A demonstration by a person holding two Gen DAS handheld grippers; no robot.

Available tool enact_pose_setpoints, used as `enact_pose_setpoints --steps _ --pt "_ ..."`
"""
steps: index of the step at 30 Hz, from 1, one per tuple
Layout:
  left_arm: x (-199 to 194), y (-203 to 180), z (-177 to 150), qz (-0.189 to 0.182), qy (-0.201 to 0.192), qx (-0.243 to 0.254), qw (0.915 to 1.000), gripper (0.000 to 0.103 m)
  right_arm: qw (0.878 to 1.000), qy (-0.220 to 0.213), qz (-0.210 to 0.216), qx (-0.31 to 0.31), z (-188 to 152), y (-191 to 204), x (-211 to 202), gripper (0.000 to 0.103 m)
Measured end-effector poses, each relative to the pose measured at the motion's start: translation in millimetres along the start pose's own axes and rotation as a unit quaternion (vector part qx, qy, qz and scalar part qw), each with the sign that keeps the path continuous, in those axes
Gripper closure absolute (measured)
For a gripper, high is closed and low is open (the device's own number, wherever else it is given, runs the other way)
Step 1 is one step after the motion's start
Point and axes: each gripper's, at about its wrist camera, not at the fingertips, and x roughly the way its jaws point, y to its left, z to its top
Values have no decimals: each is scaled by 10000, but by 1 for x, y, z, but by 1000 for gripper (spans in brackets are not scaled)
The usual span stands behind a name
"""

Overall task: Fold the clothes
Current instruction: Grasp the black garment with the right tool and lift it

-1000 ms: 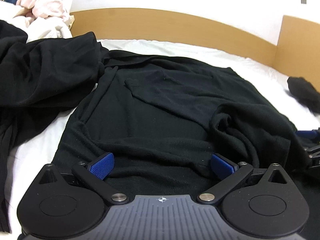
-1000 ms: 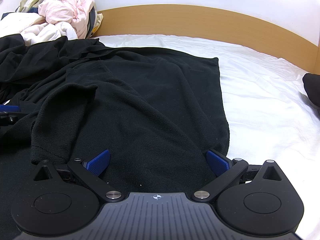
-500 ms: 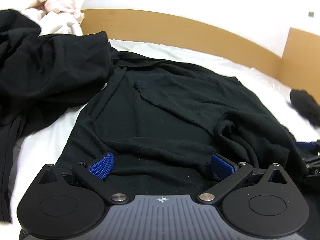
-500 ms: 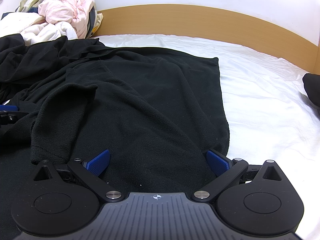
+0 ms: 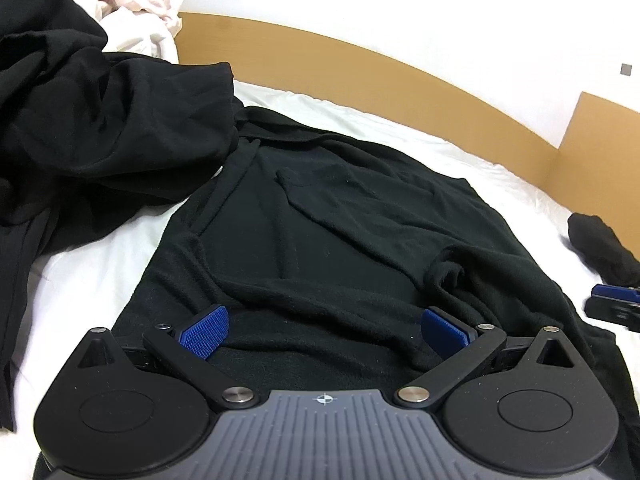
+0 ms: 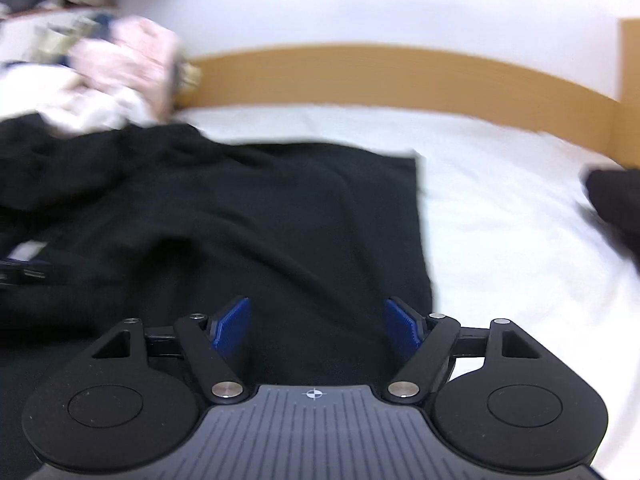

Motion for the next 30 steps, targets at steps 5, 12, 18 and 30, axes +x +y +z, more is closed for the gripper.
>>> enact_pose_setpoints --steps 5,12,18,30 --pt "0 0 0 -28 -6 -36 10000 1 9940 388 991 -250 20 32 6 41" --pt "1 0 1 -23 31 -2 10000 1 9879 1130 858 -633 27 46 38 98" --pt "-2 7 0 -162 -46 -151 9997 1 9852 -23 -436 -1660 78 55 7 99" --pt "0 1 -1 -61 41 51 10000 1 9729 -595 -1071 -1963 132 -9 28 99"
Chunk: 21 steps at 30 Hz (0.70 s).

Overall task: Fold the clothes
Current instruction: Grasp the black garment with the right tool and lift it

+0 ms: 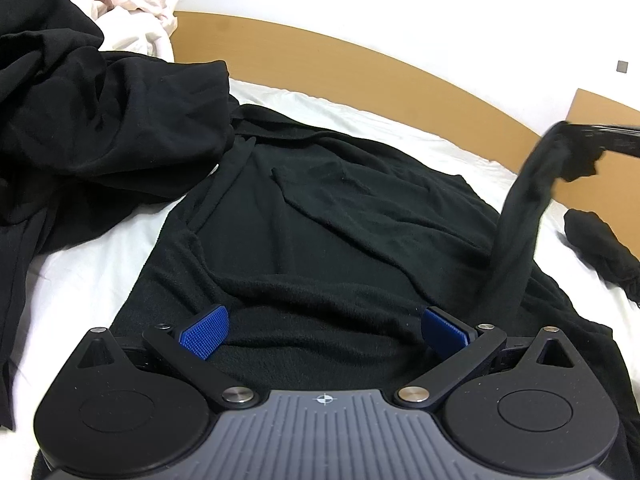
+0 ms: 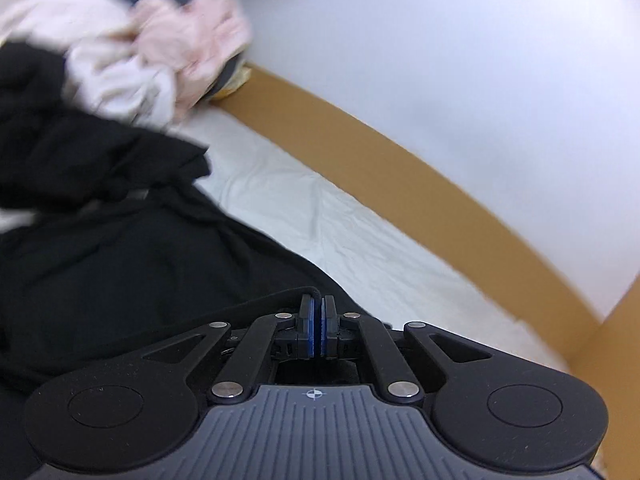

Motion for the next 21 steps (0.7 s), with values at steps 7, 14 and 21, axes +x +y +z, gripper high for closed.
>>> enact_pose_setpoints --steps 7,14,21 --pt "-6 0 -1 -192 -134 14 9997 1 9931 43 554 1036 -51 -21 -50 99" --pt "-21 -14 39 -433 -139 364 9983 1 9910 -13 655 1166 -67 -14 -50 99" --pt "7 -35 52 -526 364 1434 9876 2 9884 650 393 1312 -91 -15 -59 99"
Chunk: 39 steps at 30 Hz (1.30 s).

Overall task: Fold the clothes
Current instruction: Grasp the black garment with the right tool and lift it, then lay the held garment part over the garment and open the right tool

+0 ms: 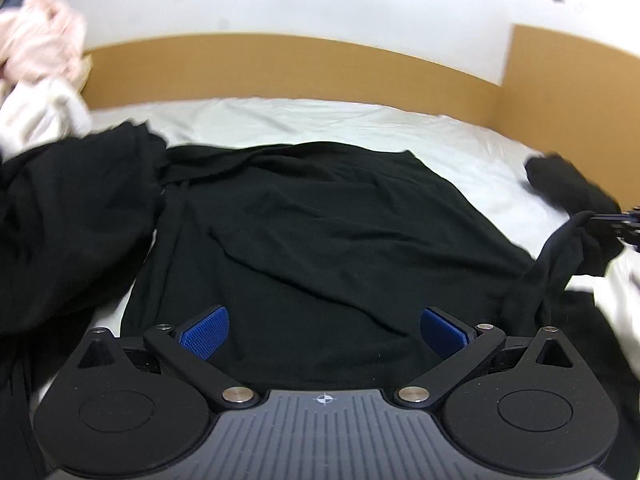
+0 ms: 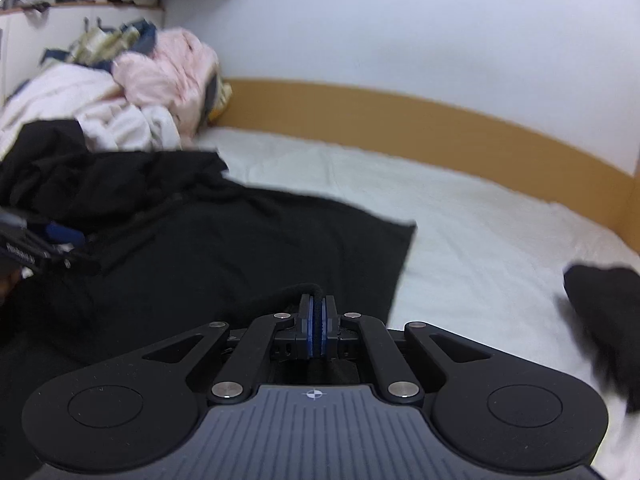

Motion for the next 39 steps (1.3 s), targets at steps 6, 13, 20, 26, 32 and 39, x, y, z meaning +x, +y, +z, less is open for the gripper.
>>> enact_pose_setpoints --steps 6,13,20,26,32,39 --pt "-5 -7 -5 -253 81 604 9978 4 9970 391 -305 591 -20 -15 25 89" --pt "8 -17 -10 -452 498 1181 9907 31 9972 165 -462 559 -20 -36 -8 36" --pt "27 -21 -18 -400 567 1141 9910 94 9995 285 -37 146 -31 -7 24 39" --pt "11 -3 -12 -261 -1 585 9979 99 9983 504 -79 295 -34 -10 65 96" --pt "-2 12 17 166 -620 310 9975 100 9980 -365 51 507 3 -17 53 97" --pt "47 50 27 907 -216 -369 9950 100 9964 49 -55 850 21 -34 143 96"
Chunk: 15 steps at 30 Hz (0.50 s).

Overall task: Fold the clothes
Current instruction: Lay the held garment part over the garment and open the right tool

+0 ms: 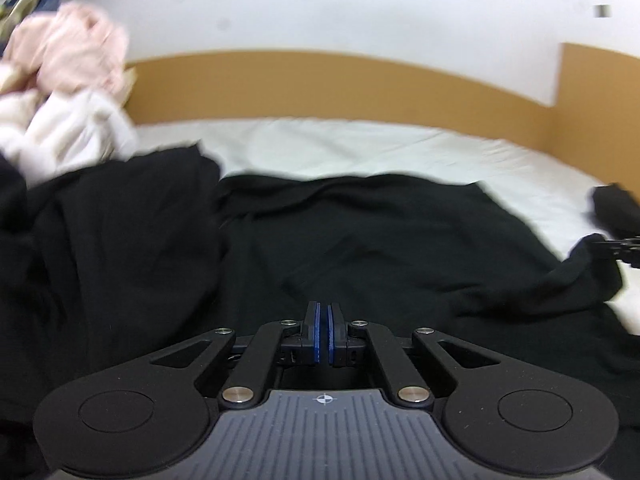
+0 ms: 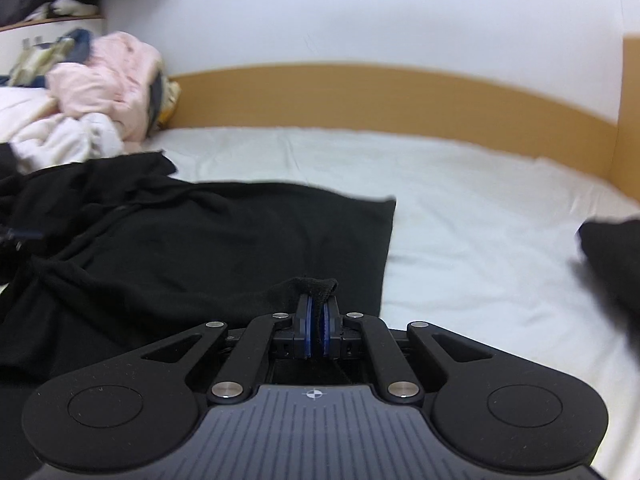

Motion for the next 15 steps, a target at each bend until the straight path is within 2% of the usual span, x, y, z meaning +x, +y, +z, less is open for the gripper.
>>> enact_pose_setpoints --steps 2,4,5,6,7,9,11,13,15 --pt "13 3 -4 235 47 -126 9996 99 9996 221 98 154 4 -3 27 95" --pt "13 5 -7 296 -12 -253 9992 97 9993 331 6 173 9 -5 45 86" --pt "9 5 -8 227 -39 -261 9994 97 9991 355 -137 175 13 -7 52 79" --pt "5 6 -8 149 -67 -264 9995 94 9988 360 -270 207 16 -10 55 62" --pt "-3 6 -9 52 -148 -156 9998 92 9986 264 -379 264 20 -13 50 52" --pt "-17 3 -10 -102 -301 59 9995 91 9977 -192 -510 407 19 -21 29 50" --pt "-26 -1 -11 -252 -354 236 9988 90 9973 -401 -461 411 20 -26 11 50" --pt "-32 -8 -15 -432 -363 461 9973 78 9988 -379 -102 288 14 -22 -9 50" --pt "-35 -18 -25 -544 -329 703 9955 72 9992 -333 104 203 -2 -10 -28 51"
